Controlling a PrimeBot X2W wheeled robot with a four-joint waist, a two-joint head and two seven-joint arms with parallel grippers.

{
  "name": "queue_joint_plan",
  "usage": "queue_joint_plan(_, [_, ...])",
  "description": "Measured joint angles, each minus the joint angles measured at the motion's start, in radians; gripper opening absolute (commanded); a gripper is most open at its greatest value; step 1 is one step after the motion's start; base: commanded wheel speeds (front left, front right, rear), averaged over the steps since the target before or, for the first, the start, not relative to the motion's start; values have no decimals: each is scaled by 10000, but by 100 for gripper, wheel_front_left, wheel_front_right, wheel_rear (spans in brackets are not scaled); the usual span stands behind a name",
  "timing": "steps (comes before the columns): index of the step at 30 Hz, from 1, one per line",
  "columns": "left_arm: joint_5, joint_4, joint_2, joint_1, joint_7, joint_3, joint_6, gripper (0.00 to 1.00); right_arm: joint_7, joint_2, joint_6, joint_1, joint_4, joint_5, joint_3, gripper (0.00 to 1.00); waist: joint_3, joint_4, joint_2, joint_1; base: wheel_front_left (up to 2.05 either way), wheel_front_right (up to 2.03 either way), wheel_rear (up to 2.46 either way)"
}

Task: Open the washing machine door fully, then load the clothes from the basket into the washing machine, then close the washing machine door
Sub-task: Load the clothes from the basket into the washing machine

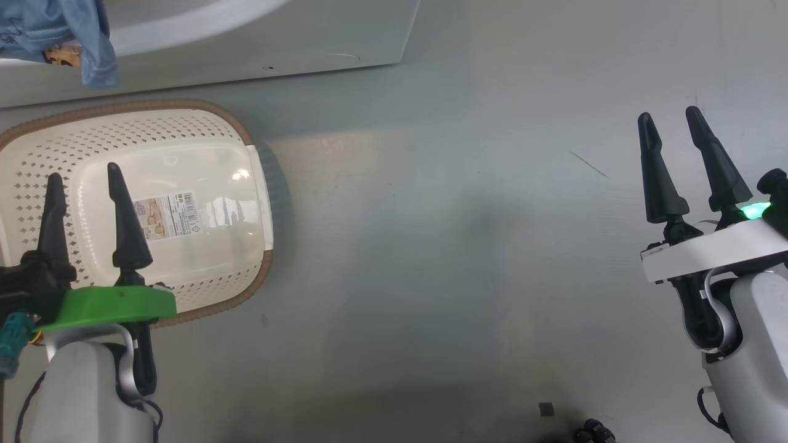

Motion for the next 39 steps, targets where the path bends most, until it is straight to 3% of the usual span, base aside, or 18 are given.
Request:
queue_joint_plan(20, [44,-788,-63,1034,0,-263,477,100,0,4,0,-2,6,0,73,100,-32,-94,0,0,0,0,0])
queue_joint_plan(39, [27,-1133,-67,1205,0,-552,612,100,0,4,0,-2,65,0,167,100,-174,-116,0,0,0,0,0])
